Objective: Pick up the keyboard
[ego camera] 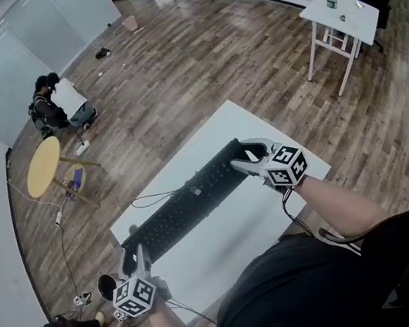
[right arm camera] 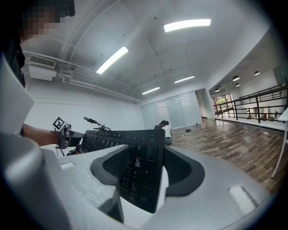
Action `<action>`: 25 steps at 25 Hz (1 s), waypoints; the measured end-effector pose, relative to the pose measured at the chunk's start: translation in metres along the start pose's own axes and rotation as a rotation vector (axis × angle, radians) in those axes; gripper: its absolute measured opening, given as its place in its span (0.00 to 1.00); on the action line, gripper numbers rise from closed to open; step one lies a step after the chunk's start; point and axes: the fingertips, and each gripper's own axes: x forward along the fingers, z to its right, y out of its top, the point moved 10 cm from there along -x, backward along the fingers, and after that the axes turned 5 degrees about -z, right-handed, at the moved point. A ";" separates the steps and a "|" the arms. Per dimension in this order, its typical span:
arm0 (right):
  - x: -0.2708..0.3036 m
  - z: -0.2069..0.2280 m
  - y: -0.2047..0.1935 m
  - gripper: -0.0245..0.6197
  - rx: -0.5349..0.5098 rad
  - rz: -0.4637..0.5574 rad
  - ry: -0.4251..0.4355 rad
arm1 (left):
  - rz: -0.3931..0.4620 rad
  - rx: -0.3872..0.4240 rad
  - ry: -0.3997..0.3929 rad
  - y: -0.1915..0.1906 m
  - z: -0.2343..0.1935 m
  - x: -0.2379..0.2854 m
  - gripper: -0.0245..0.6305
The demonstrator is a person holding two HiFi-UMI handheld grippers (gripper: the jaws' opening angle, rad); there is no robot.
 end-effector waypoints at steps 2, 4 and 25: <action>0.002 0.000 0.001 0.40 0.000 0.002 -0.002 | -0.001 0.000 -0.001 0.001 -0.001 0.001 0.36; 0.002 0.001 0.000 0.40 0.000 0.003 -0.003 | -0.003 0.000 -0.002 0.001 -0.001 0.003 0.36; -0.008 0.011 -0.007 0.40 0.024 0.019 -0.014 | -0.011 0.039 -0.021 0.011 0.008 0.013 0.35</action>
